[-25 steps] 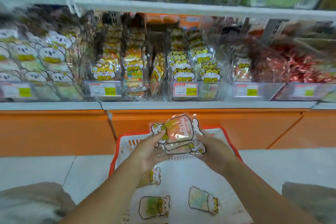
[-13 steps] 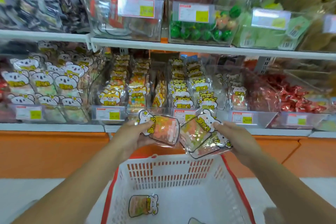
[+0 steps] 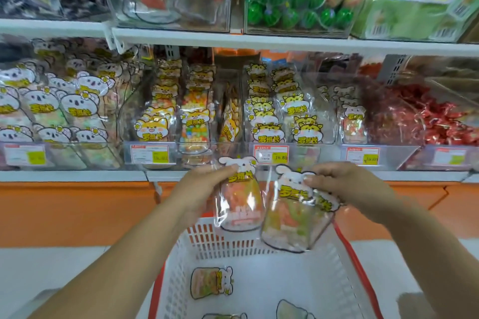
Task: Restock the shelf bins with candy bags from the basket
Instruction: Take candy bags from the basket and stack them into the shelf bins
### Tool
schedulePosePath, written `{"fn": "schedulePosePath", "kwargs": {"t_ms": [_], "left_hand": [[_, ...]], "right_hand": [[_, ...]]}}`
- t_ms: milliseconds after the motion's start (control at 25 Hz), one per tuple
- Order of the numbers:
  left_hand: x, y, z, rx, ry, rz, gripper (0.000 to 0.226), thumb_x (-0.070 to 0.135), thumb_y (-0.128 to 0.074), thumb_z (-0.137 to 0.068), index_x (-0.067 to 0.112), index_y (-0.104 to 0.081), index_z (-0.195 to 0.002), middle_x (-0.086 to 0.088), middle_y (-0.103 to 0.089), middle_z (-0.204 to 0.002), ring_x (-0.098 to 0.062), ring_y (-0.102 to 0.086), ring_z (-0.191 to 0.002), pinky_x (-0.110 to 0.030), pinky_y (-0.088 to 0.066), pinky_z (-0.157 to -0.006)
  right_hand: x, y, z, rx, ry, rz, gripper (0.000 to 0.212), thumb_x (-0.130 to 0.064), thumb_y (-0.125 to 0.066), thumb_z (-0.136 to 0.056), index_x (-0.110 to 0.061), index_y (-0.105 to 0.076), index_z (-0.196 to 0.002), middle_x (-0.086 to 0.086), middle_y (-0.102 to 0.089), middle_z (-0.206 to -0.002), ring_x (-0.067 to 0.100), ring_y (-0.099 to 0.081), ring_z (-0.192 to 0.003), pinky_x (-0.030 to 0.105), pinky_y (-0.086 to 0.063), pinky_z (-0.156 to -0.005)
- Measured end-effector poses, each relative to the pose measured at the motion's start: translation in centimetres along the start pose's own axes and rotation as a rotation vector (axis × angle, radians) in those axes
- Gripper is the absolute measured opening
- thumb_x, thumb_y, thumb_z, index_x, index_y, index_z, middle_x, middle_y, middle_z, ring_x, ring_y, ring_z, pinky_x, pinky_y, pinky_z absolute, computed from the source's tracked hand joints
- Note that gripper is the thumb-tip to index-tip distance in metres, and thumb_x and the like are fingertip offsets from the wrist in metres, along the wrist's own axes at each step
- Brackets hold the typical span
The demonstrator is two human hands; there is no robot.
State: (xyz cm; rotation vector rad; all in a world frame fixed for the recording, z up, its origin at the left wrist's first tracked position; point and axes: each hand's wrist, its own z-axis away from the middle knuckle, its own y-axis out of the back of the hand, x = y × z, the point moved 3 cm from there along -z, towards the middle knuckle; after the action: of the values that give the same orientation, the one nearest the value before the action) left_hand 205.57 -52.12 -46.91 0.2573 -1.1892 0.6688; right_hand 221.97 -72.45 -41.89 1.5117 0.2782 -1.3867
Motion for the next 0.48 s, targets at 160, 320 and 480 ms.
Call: {"fn": "schedulePosePath", "kwargs": {"t_ms": [160, 320, 480], "left_hand": [[-2.4, -2.5, 0.4, -0.154, 0.143, 0.068, 0.081, 0.055, -0.084, -0.061, 0.028, -0.054, -0.131, 0.009, -0.050, -0.137, -0.017, -0.042, -0.131, -0.048, -0.024, -0.116], [-3.6, -2.8, 1.1, -0.176, 0.089, 0.012, 0.061, 0.009, -0.085, -0.064, 0.009, -0.061, -0.120, -0.004, -0.073, -0.106, -0.022, -0.066, -0.104, -0.031, -0.051, -0.090], [-3.4, -0.9, 1.0, -0.001, 0.119, 0.091, 0.034, 0.006, -0.080, -0.071, 0.008, -0.057, -0.096, -0.007, -0.070, -0.094, -0.014, -0.062, -0.079, -0.023, -0.043, -0.072]], "right_hand": [[0.3, -3.3, -1.5, 0.065, -0.004, -0.008, 0.014, -0.034, -0.068, -0.088, -0.022, -0.076, -0.087, -0.007, -0.072, -0.091, 0.011, -0.065, -0.088, 0.025, -0.047, -0.074], [0.5, -4.1, -1.4, 0.063, -0.066, -0.041, 0.027, -0.039, -0.065, -0.089, -0.014, -0.073, -0.083, -0.010, -0.063, -0.070, 0.010, -0.055, -0.072, 0.023, -0.039, -0.066], [0.6, -2.8, -1.1, 0.043, -0.067, -0.086, 0.034, -0.014, -0.060, -0.087, -0.030, -0.067, -0.116, -0.010, -0.060, -0.122, 0.011, -0.055, -0.107, 0.030, -0.042, -0.087]]}}
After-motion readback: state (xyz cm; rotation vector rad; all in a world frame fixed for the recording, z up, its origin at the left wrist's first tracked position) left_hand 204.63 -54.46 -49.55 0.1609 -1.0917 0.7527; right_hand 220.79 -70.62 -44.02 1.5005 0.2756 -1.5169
